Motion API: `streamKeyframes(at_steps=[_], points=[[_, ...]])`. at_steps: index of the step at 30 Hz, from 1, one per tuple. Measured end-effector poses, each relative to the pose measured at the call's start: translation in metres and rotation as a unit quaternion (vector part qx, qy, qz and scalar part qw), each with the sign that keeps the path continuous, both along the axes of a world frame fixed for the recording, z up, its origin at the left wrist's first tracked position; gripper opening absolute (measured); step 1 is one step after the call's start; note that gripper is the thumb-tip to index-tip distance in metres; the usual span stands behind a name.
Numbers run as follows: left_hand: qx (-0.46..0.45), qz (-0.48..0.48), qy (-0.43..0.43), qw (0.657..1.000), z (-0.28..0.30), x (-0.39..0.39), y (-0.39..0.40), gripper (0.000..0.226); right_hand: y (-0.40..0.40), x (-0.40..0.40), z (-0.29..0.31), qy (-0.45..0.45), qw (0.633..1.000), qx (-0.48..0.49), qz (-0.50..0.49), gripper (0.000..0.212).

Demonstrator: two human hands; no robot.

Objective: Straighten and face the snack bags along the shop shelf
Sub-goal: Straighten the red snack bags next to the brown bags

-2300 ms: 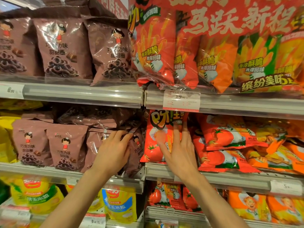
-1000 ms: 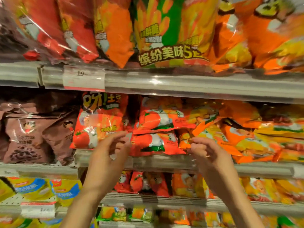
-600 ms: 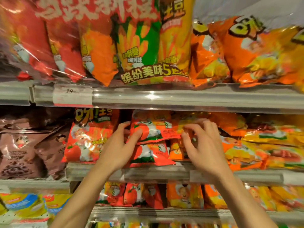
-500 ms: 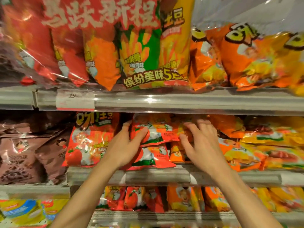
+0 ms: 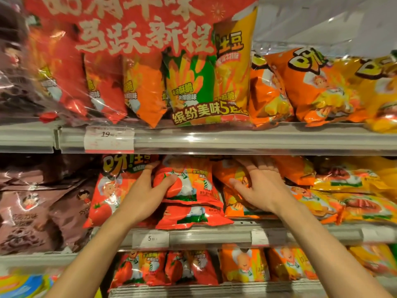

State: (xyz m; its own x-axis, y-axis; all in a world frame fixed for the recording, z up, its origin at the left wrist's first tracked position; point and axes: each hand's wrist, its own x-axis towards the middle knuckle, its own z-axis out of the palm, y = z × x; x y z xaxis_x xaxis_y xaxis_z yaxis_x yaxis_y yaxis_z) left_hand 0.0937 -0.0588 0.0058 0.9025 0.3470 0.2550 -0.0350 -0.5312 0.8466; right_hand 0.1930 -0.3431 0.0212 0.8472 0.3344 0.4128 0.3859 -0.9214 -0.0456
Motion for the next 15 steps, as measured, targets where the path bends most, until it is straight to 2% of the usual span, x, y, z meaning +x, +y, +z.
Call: streamKeyframes(at_steps=[4,7,11,15], points=[[0.002,0.002,-0.005,1.000,-0.001,-0.003,-0.002,0.095,0.011,0.007,-0.001,0.025,0.999,-0.046,0.005,0.071],[-0.008,0.005,-0.008,1.000,-0.003,-0.004,-0.003,0.095,0.015,0.001,-0.011,-0.019,0.999,-0.029,-0.038,0.061],[-0.006,0.004,-0.024,1.000,-0.007,-0.003,-0.005,0.073,0.017,0.000,-0.019,-0.060,0.995,0.017,-0.077,0.048],[-0.008,0.001,-0.025,1.000,-0.006,-0.002,-0.006,0.082,0.005,0.012,-0.019,-0.068,0.989,0.043,-0.125,0.043]])
